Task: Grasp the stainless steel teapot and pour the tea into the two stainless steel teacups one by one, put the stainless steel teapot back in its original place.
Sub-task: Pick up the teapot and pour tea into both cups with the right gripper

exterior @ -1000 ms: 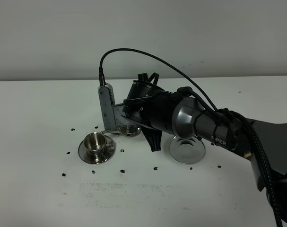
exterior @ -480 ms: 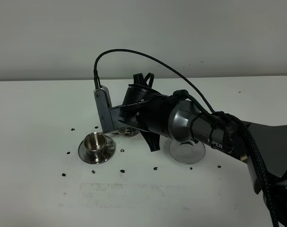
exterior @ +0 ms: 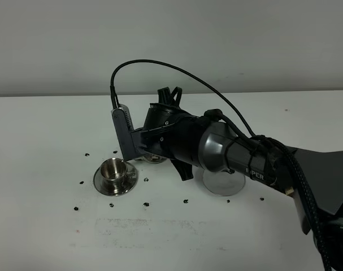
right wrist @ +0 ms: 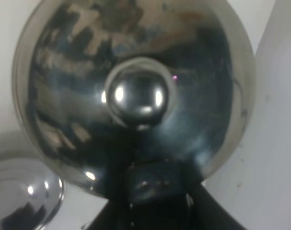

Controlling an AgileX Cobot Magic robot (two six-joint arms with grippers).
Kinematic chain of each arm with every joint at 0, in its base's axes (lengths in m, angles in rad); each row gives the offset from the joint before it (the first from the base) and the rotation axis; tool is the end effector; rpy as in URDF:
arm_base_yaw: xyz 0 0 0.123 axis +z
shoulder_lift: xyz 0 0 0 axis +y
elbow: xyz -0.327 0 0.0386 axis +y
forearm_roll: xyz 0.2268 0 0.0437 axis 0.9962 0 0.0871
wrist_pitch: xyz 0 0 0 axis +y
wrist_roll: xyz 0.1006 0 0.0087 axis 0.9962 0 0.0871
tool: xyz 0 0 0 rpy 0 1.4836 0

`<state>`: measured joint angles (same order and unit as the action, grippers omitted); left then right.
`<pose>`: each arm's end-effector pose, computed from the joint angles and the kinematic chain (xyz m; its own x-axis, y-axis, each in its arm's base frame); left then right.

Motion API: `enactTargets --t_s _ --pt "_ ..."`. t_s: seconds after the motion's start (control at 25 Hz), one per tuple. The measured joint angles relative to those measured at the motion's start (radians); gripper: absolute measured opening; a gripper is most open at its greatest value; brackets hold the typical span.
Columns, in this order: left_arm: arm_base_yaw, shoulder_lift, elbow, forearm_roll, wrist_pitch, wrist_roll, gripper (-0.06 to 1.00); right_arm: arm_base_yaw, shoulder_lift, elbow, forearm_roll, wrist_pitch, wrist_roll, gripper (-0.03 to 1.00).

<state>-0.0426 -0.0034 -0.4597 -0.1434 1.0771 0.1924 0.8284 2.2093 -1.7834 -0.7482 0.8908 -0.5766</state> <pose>-0.0575 -0.0103 0.2508 -0.4760 0.1432 -0.8677 0.2117 0.9763 0.0449 0.3714 0.3258 0.2333 0.1395 -0.9694 0.2020 -0.7357 -0.2380 -0.6341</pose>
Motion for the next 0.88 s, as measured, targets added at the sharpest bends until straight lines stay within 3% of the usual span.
enactTargets --t_s 0.88 --pt "0.0 0.0 0.0 0.028 0.0 0.0 0.31 0.027 0.0 0.0 -0.084 0.005 0.0 0.2"
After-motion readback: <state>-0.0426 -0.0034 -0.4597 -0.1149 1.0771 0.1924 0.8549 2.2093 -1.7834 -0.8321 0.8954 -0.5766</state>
